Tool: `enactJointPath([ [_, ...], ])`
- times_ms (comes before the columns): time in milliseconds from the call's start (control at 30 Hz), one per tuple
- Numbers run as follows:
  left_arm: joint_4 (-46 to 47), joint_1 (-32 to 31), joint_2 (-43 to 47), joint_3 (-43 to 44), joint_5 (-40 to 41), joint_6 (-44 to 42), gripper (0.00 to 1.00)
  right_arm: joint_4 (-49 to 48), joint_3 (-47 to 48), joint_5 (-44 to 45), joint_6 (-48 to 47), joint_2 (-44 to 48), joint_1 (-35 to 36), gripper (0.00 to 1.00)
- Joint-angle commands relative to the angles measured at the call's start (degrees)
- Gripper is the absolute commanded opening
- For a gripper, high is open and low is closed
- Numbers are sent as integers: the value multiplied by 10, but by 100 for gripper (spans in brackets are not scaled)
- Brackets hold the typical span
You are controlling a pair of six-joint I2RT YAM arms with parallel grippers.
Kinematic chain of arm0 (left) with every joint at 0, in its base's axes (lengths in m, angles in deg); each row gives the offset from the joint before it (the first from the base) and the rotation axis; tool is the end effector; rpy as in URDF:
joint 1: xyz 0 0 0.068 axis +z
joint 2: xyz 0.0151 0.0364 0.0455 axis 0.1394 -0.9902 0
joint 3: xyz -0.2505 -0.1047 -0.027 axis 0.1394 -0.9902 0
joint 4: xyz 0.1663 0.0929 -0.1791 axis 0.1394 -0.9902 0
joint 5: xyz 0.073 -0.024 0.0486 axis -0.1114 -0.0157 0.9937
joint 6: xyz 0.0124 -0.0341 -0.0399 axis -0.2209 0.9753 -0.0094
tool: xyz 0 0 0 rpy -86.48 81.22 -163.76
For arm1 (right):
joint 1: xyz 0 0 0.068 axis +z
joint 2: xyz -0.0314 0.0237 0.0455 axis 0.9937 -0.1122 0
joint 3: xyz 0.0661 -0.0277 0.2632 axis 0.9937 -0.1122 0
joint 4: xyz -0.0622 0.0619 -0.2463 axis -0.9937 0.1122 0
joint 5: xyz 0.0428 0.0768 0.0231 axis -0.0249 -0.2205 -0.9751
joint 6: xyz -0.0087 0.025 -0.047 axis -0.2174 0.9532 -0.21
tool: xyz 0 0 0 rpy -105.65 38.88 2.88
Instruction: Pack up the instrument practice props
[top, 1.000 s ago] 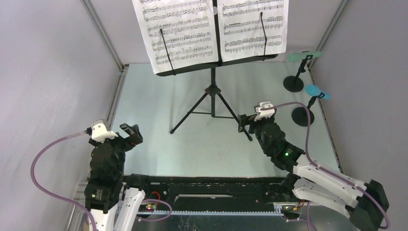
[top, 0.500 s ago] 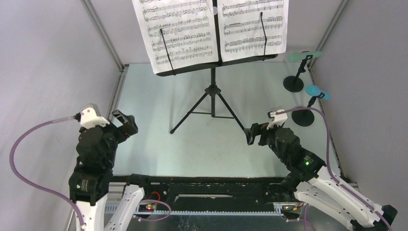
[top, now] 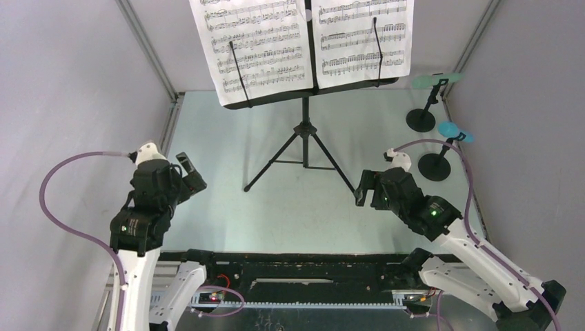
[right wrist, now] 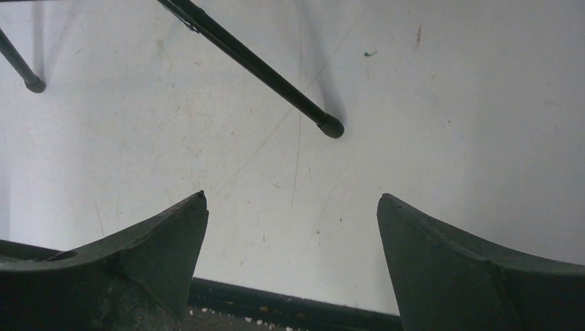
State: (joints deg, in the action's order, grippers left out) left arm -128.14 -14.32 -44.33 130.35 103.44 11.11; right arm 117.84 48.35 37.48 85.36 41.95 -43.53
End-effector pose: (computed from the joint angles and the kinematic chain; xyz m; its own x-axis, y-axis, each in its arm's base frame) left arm 0.0926 0.0010 0.3797 -0.4538 -0.3734 -0.8091 -0.3896 0.8997 -0.1967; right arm 0.1278 0.0923 0.2819 -0.6430 0.0990 -0.7594 -0.1061 0.9705 0.2164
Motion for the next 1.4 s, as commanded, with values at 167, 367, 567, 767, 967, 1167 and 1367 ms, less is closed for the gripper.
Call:
enactJointPath([
  [167,14,4,16,27,-29,0,100,71,68,-133,2,-21,-78,100],
  [367,45,4,76,43,-98,-49,100,39,74,-240,-13,30,-137,100],
  [567,66,3,83,173,-149,-28,100,24,107,-281,-11,84,-174,100],
  [767,46,3,-11,340,-230,-8,100,18,124,-279,-27,149,-181,100],
  [967,55,3,-91,451,-275,12,100,-4,144,-298,-45,166,-181,100],
  [1167,78,-35,-160,514,-236,8,100,1,175,-318,-54,127,-180,97],
  [1367,61,-250,-238,601,-35,-65,100,5,196,-319,-71,115,-175,96],
])
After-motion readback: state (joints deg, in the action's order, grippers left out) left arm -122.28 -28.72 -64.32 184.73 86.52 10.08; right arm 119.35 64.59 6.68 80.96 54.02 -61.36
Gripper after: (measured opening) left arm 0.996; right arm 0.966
